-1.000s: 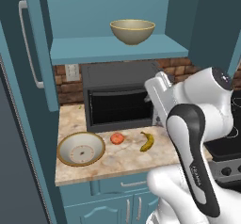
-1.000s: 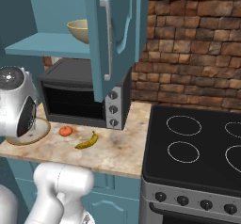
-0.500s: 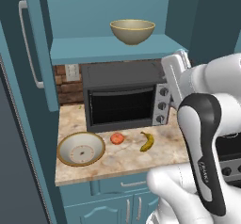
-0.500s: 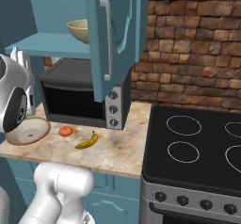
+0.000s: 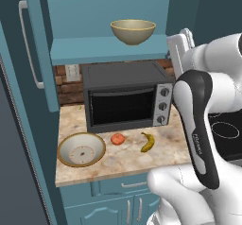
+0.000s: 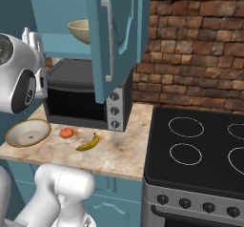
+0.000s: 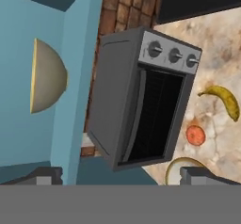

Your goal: Pick both bowls and place them on the counter. Then place the banana in one bowl and place the squash in the other bowl.

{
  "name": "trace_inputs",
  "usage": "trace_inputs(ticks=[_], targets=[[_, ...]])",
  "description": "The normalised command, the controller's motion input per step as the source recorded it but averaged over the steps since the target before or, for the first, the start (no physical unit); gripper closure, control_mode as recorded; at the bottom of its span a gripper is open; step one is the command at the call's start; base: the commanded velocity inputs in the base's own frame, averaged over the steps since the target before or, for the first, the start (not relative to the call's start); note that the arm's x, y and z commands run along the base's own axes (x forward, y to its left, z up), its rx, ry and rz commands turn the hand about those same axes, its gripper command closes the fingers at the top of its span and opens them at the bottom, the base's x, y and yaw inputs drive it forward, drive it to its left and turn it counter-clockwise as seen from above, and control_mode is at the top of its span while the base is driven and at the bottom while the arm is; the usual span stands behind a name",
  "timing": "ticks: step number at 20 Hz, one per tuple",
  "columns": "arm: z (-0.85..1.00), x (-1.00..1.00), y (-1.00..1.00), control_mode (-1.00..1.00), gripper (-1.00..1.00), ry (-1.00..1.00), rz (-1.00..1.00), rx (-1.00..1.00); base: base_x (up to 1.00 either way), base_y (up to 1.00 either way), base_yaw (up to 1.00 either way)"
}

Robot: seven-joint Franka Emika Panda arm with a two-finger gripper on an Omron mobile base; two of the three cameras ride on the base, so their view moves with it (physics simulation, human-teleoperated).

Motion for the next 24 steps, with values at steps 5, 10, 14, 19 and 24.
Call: trace_inputs(ticks=[5,10,14,19,24], targets=[[0.41,0.54,-0.15,-1.00,-1.00,-0.01,0.00,0.00,0.00,0.00,0.00],[0.07,0.60,-0.06,-1.00,-1.00,-0.01,0.00,0.00,0.00,0.00,0.00],[-0.03,0.58,-0.13,-1.00,-1.00,-0.05,0.01,0.00,0.00,0.00,0.00],[-0.05,0.45,-0.10,-1.00,-1.00,-0.11,0.07,0.01,0.00,0.00,0.00],[0.01,0.47,-0.04,-1.00,-1.00,0.00,0.04,0.01,0.00,0.00,0.00]])
